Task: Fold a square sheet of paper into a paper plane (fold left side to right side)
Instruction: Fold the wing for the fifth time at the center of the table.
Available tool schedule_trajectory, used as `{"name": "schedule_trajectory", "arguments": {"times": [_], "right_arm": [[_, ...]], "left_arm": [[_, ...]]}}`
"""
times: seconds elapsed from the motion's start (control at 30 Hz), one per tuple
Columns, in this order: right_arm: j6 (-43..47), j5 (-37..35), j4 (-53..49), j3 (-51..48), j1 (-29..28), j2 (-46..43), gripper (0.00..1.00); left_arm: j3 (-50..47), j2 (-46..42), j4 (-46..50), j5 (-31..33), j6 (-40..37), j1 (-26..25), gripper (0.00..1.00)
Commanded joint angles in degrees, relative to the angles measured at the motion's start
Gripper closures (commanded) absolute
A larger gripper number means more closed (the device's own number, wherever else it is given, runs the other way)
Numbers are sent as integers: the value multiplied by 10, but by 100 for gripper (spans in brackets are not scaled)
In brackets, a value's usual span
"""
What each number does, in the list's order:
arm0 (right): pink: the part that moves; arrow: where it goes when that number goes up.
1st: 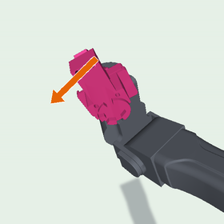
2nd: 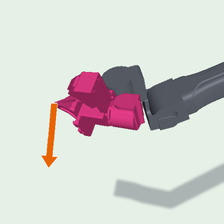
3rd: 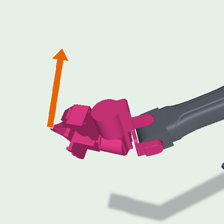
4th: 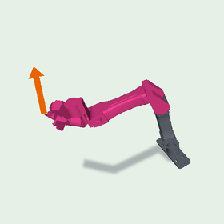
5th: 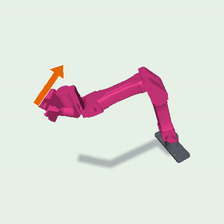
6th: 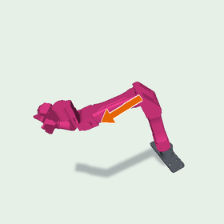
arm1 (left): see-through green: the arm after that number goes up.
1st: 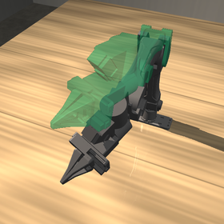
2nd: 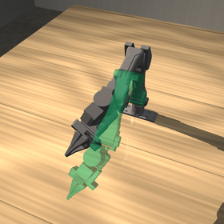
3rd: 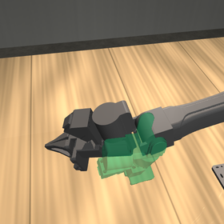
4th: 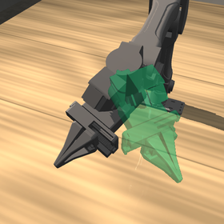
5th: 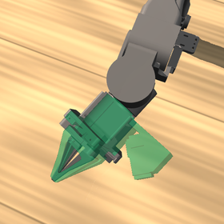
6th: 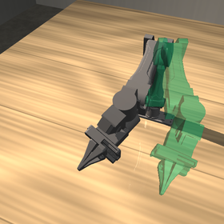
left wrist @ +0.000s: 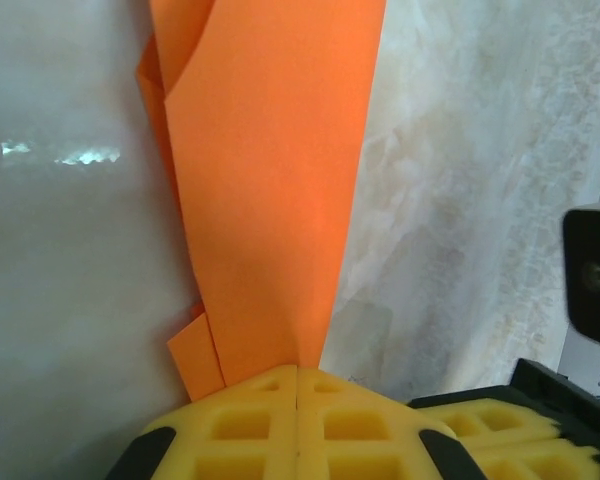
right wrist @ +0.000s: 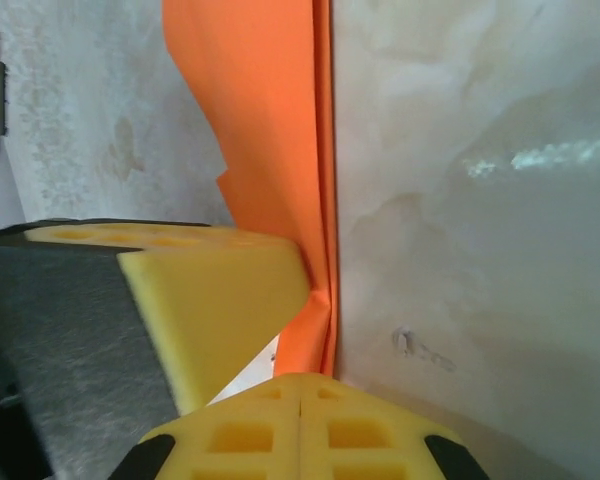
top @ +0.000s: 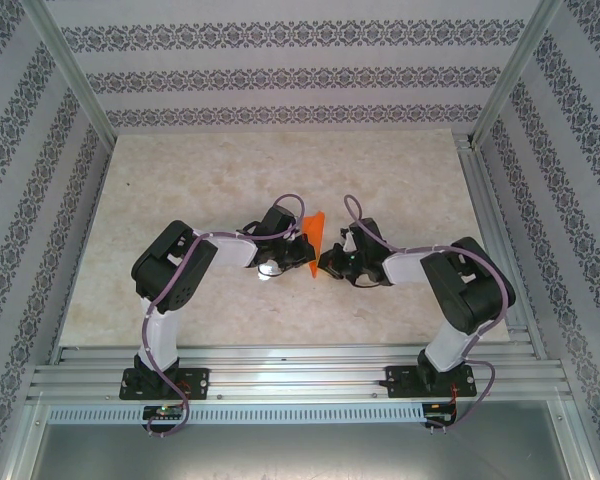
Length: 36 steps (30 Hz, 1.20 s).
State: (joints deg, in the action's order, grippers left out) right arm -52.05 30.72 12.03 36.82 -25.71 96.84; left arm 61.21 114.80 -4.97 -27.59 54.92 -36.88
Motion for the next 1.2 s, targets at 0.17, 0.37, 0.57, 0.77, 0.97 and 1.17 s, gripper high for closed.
{"name": "schedule_trajectory", "arguments": {"times": [0.17,0.37,0.57,0.77,0.97,1.17], "right_arm": [[105,-22,-132,10,68,-112,89],[136,-33,-176,13,88,-136,87],[144,-32,-181,11,92,-140,86],[149,-30,-189,9,95,-144,86],[142,-14,-182,2,89,-150,86],[135,-18,-174,2,73,-142,86]], "left_arm": [[64,-61,115,-26,-32,-12,82],[154,-86,177,-40,-60,-9,68],[255,-50,267,-40,-103,-1,65],[334,35,348,-40,-149,4,72],[344,81,355,-38,-171,33,80],[357,106,367,-43,-199,44,82]]}}
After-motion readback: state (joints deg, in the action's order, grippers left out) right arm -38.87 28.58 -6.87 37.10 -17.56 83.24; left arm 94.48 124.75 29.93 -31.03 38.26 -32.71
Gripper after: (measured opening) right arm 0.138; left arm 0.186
